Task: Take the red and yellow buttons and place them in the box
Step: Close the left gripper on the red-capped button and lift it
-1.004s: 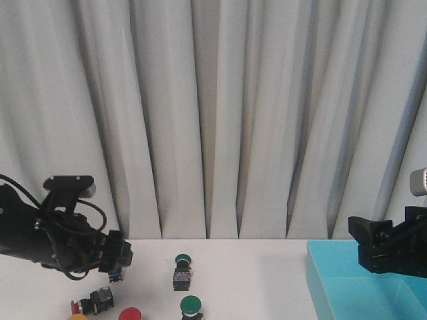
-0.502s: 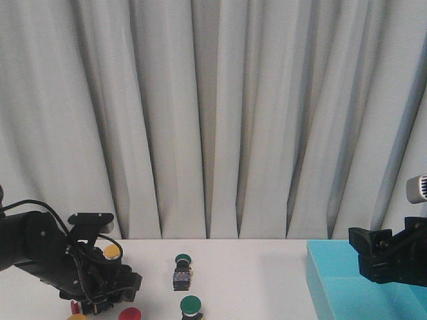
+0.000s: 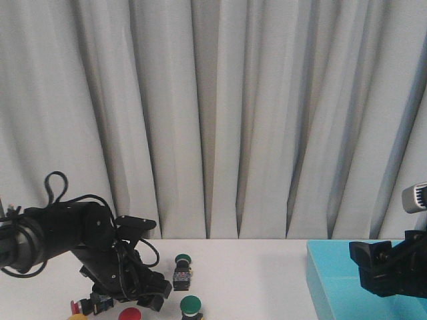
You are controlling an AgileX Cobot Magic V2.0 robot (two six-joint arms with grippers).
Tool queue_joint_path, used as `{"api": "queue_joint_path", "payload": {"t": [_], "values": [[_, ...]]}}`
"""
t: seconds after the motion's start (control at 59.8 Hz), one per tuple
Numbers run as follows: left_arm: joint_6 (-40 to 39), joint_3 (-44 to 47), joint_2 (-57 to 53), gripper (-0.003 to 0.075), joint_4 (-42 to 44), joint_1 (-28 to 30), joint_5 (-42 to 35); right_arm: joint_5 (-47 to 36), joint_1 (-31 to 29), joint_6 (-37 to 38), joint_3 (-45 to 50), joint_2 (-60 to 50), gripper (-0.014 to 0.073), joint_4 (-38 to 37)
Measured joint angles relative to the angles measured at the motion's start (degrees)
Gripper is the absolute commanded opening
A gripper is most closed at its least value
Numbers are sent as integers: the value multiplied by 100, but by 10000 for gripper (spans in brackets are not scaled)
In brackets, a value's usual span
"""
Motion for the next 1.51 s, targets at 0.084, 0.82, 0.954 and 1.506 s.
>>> {"api": "queue_joint_path", "payload": {"t": [0.084,0.82,0.954,1.506], "values": [[-296,-158,86,533,329,-21,148,78,0,0,0,0,564,0],[-756,-324,468,533,688,-21,670,132,0,-23,0,0,564,0],[-762,-324,577,533,670,-21,696,156,0,-23,0,0,564,0],[-762,-324,641,216,688,-21,370,194,0,-23,0,0,564,0]]}}
